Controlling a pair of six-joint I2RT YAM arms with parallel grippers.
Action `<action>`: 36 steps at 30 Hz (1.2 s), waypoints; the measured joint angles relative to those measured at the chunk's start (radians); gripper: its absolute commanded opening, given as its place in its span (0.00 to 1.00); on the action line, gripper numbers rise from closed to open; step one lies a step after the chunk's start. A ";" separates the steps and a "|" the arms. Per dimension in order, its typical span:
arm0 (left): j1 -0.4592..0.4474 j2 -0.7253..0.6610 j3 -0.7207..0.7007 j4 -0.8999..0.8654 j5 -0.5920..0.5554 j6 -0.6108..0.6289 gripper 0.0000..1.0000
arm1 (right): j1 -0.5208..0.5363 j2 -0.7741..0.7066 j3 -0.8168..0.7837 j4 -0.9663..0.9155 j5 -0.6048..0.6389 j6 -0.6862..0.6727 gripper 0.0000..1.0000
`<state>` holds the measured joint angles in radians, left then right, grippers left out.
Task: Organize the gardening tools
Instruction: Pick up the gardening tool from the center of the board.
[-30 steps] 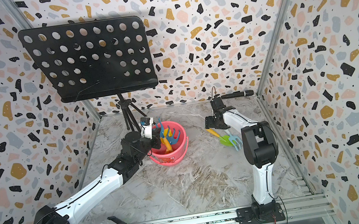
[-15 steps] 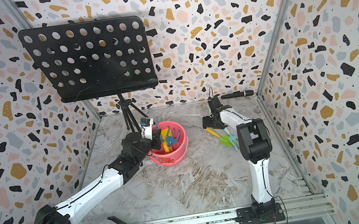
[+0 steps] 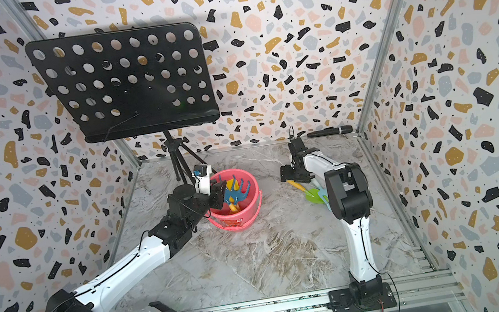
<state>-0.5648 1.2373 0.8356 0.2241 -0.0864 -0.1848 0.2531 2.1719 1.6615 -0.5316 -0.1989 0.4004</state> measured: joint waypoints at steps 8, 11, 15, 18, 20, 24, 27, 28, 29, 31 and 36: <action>0.000 -0.055 0.057 -0.084 -0.006 -0.043 0.95 | 0.001 -0.035 -0.085 0.060 -0.138 0.050 0.79; 0.000 -0.058 0.098 -0.132 -0.004 -0.071 0.99 | 0.004 -0.081 -0.162 0.077 -0.182 0.072 0.77; 0.000 -0.058 0.142 -0.187 0.006 -0.100 0.99 | 0.023 -0.163 -0.282 0.086 -0.221 0.093 0.76; 0.000 -0.058 0.162 -0.222 0.023 -0.120 0.99 | 0.043 -0.238 -0.379 0.088 -0.237 0.098 0.75; 0.000 -0.059 0.165 -0.235 0.034 -0.132 0.99 | 0.054 -0.294 -0.443 0.088 -0.241 0.101 0.74; 0.000 -0.060 0.166 -0.270 0.054 -0.154 0.99 | 0.069 -0.402 -0.554 0.070 -0.232 0.101 0.74; 0.000 -0.060 0.166 -0.283 0.064 -0.168 0.99 | 0.069 -0.479 -0.620 0.034 -0.199 0.098 0.75; 0.000 -0.060 0.166 -0.288 0.067 -0.171 1.00 | 0.069 -0.503 -0.637 0.018 -0.187 0.097 0.76; 0.000 -0.060 0.166 -0.293 0.069 -0.175 0.99 | 0.069 -0.531 -0.656 0.000 -0.172 0.094 0.76; 0.000 -0.063 0.166 -0.304 0.073 -0.180 0.99 | 0.069 -0.588 -0.685 -0.038 -0.143 0.089 0.78; 0.000 -0.074 0.166 -0.325 0.078 -0.200 0.99 | 0.069 -0.729 -0.707 -0.134 -0.037 0.085 0.84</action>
<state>-0.5648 1.1629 1.0012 -0.1009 -0.0082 -0.3851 0.3218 1.4433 0.9546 -0.6659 -0.2359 0.4854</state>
